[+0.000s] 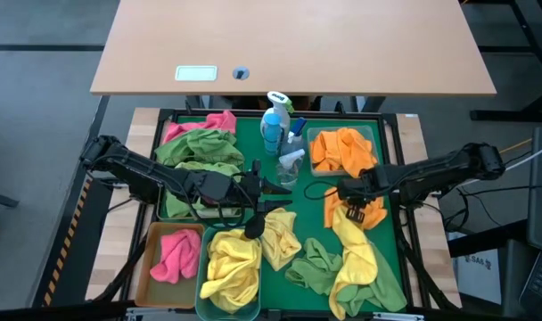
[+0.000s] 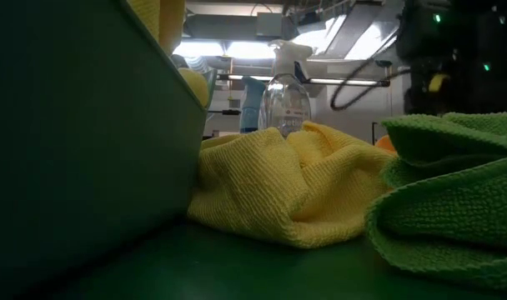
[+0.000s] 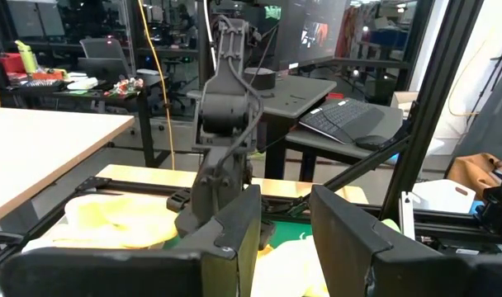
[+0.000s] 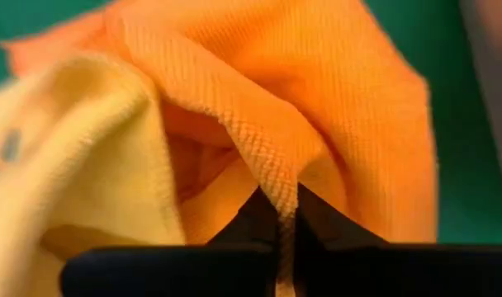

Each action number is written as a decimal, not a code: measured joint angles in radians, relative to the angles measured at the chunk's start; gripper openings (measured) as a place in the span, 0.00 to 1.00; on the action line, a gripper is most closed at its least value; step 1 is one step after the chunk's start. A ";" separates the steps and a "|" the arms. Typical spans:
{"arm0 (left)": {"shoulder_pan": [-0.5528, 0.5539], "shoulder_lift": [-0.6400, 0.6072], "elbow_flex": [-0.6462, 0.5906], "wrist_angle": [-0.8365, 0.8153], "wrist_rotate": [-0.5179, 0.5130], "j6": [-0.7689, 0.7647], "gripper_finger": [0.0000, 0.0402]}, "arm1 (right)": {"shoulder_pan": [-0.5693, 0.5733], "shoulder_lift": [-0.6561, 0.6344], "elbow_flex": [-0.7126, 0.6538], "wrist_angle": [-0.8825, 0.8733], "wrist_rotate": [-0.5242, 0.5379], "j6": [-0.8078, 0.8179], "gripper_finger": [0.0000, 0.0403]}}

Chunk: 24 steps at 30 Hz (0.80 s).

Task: Sort microfiber towel by color & place in baskets
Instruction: Put the orange towel into the white bin

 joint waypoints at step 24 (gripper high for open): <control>0.000 0.000 0.000 0.000 0.000 0.003 0.25 | -0.001 0.000 0.931 -0.337 0.559 -0.241 0.01</control>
